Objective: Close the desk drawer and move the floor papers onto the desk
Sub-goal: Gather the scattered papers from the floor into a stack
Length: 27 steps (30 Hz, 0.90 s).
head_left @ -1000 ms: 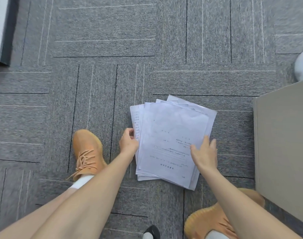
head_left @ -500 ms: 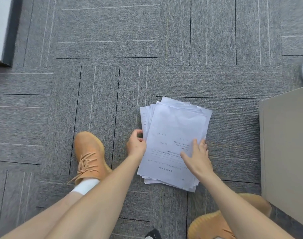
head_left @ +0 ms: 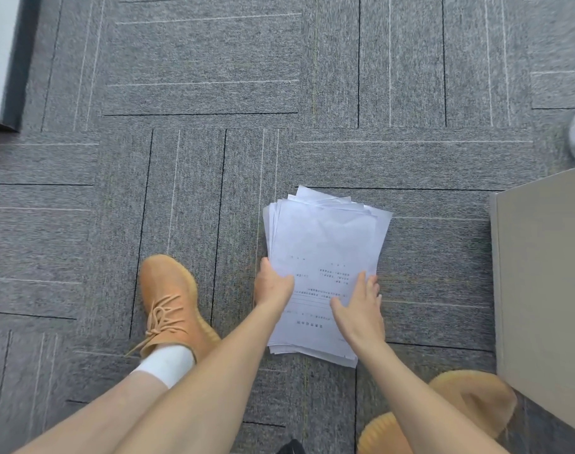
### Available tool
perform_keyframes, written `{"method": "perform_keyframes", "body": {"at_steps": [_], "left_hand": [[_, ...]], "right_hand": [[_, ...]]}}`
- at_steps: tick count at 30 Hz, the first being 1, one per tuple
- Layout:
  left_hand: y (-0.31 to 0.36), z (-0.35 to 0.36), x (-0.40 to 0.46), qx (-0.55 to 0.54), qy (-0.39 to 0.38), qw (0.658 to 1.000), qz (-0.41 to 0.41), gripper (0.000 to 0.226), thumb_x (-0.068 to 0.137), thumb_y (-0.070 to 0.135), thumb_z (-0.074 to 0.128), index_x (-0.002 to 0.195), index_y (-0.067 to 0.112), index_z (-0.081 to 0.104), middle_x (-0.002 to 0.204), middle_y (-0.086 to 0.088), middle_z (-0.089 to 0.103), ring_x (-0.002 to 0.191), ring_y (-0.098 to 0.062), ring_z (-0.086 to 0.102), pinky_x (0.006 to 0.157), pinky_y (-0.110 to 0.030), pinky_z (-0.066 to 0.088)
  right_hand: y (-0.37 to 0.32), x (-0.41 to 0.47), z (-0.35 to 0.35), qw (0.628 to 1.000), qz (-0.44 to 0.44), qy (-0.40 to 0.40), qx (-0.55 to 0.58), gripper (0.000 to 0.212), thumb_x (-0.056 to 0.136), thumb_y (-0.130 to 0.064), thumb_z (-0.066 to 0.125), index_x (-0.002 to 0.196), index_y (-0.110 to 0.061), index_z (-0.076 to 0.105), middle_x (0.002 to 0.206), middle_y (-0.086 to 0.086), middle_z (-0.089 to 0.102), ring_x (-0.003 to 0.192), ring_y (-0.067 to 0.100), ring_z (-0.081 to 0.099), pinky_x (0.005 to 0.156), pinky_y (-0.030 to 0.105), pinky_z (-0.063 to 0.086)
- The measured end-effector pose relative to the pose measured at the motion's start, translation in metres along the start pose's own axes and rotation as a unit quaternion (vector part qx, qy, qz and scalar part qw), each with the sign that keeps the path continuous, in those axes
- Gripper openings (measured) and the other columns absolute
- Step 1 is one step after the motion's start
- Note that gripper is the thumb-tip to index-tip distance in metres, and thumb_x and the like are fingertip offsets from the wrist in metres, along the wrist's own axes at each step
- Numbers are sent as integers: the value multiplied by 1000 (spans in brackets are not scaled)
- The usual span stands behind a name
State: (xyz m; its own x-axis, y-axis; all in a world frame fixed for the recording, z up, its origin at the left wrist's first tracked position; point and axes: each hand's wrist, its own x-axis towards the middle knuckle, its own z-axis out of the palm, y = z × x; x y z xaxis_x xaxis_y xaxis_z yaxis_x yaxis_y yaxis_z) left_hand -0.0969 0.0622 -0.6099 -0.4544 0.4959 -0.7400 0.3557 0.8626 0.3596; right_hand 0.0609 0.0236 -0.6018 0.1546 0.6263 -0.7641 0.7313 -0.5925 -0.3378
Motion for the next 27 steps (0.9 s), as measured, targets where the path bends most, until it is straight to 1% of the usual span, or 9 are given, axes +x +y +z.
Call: {"method": "perform_keyframes", "body": {"at_steps": [4, 7, 10, 12, 15, 18, 21, 25, 27], "left_hand": [[-2, 0, 2, -44, -29, 998, -22, 38, 80, 9, 60, 117, 13, 52, 108, -3, 60, 96, -24, 56, 82, -29, 46], [-7, -3, 12, -114, -52, 991, -51, 38, 76, 3, 65, 111, 13, 55, 110, -7, 66, 97, -26, 63, 85, -35, 53], [-11, -13, 13, -195, -123, 968, -100, 38, 78, -4, 70, 114, 4, 60, 101, -12, 71, 90, -30, 70, 82, -45, 58], [-10, -24, 12, -234, -196, 944, -122, 40, 80, -6, 71, 119, -1, 60, 102, -15, 73, 88, -32, 71, 76, -45, 60], [-1, -37, 10, -246, -289, 913, -149, 35, 84, -3, 69, 118, -4, 63, 111, -19, 73, 96, -34, 72, 81, -46, 58], [7, -45, 6, -250, -329, 897, -155, 23, 89, 2, 62, 112, -1, 65, 110, -19, 72, 93, -32, 71, 79, -44, 58], [14, -50, 1, -260, -343, 887, -170, 31, 86, 5, 64, 116, -3, 65, 119, -23, 69, 109, -38, 66, 98, -54, 49], [35, -68, -16, -249, -344, 891, -161, 21, 88, 8, 59, 104, -4, 68, 94, -21, 76, 86, -34, 73, 90, -50, 53], [48, -83, -30, -247, -337, 895, -154, 27, 89, 8, 56, 112, -4, 64, 100, -22, 73, 87, -35, 70, 87, -49, 53]], "right_hand": [[3, -1, -6, 999, 2, 18, 34, 80, 93, -39, 49, 158, -18, 6, 167, 3, 2, 153, 23, 10, 119, 43, 21], [8, 0, -13, 997, -13, 44, 57, 73, 93, -32, 53, 156, -16, 20, 165, 3, 19, 149, 22, 25, 116, 41, 28], [12, 4, -22, 988, 9, 78, 130, 66, 91, -21, 58, 150, -14, 32, 151, 8, 39, 136, 25, 44, 107, 41, 39], [15, 7, -30, 979, 35, 92, 179, 63, 90, -17, 60, 147, -11, 36, 144, 11, 45, 127, 25, 53, 100, 40, 44], [19, 13, -41, 978, 64, 64, 187, 63, 92, -25, 60, 148, -10, 36, 141, 12, 48, 113, 21, 54, 94, 37, 43], [19, 14, -51, 974, 100, 7, 203, 61, 93, -37, 57, 146, -13, 40, 138, 10, 54, 120, 27, 53, 97, 41, 43], [15, 10, -58, 950, 144, -55, 270, 35, 93, -34, 57, 120, -12, 59, 113, 4, 67, 104, 28, 64, 96, 45, 49], [3, -4, -77, 918, 159, -81, 355, 19, 94, -20, 62, 107, -7, 66, 100, 9, 75, 89, 31, 71, 88, 51, 56], [-6, -18, -93, 914, 138, -68, 376, 17, 93, -14, 64, 107, -5, 65, 100, 12, 75, 87, 33, 72, 85, 53, 58]]}}
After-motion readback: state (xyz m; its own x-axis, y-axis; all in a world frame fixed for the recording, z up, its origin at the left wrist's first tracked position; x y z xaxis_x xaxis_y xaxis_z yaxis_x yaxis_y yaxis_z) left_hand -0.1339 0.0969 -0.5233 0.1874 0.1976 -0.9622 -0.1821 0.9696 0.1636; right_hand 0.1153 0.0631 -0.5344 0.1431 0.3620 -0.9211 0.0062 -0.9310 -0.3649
